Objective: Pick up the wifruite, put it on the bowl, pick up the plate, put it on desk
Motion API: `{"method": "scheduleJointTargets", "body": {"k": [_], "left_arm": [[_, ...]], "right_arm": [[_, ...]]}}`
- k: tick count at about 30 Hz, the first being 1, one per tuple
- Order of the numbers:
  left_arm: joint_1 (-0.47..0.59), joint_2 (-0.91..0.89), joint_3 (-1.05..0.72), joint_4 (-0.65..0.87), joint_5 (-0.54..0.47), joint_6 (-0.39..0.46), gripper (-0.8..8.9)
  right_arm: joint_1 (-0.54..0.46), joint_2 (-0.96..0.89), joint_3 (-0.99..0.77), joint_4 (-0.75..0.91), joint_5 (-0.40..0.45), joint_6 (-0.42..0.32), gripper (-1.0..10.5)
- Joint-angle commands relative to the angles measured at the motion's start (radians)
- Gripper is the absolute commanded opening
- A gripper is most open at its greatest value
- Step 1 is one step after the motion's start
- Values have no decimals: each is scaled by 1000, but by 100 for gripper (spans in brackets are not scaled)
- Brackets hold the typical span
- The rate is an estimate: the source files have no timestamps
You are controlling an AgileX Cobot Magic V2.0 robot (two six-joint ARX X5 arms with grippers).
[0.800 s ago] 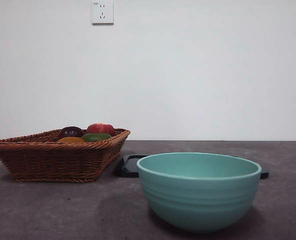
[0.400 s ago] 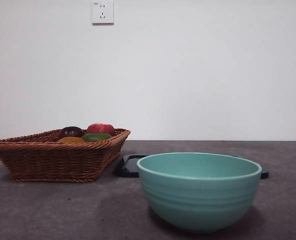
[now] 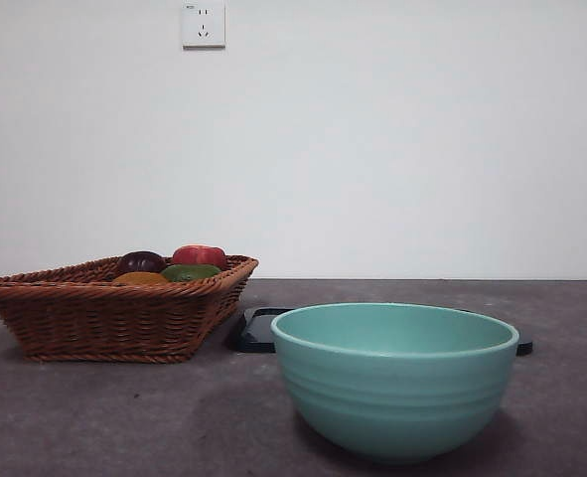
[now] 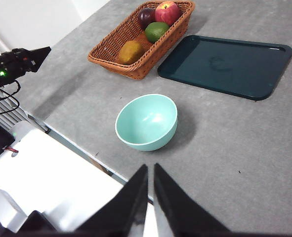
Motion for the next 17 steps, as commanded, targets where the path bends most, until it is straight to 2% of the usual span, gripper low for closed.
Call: {"method": "scheduleJointTargets", "body": {"k": [1,5,12,17], "left_arm": [[-1,-3,-21,-7,-6,10,19],[-1,-3,-21,-7,-6,10,19],[-1,-3,-21,-7,-6,10,19],[-1,-2,-20,-6,-6,10,19]], "right_arm": [[-39,-3,12,11,2,-47,14],[-163,-20,-43,114,7,-125,14],[-438,-73,-369,716,1,-280,14],[-588,-74,-623,1003,2,-299,14]]}}
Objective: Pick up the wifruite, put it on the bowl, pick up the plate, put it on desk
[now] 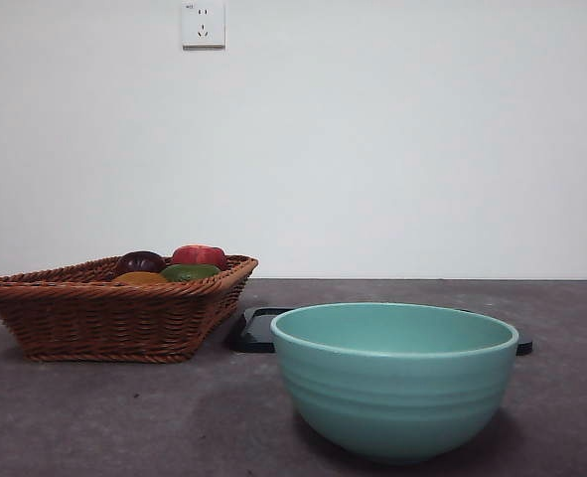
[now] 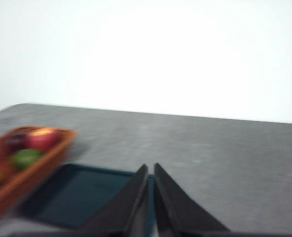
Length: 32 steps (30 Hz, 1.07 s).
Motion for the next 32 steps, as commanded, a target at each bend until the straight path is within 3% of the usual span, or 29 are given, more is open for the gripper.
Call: {"method": "scheduleJointTargets", "body": {"k": [1,7,12,20,32], "left_arm": [[-1,-2,-20,-6,-2,10,19],[-1,-2,-20,-6,-2,10,19],[-1,-2,-20,-6,-2,11,19],[-1,-2,-20,-6,-2,10,19],[-1,-2,-20,-6,-2,10,19]], "right_arm": [[-68,0,-132,137,1,-29,14],[-162,0,-321,208,3,-29,14],[-172,0,-413,248,16,-27,14],[-170,0,-420,232,83,-60,14],[-170,0,-419,263,79,-76,14]]}}
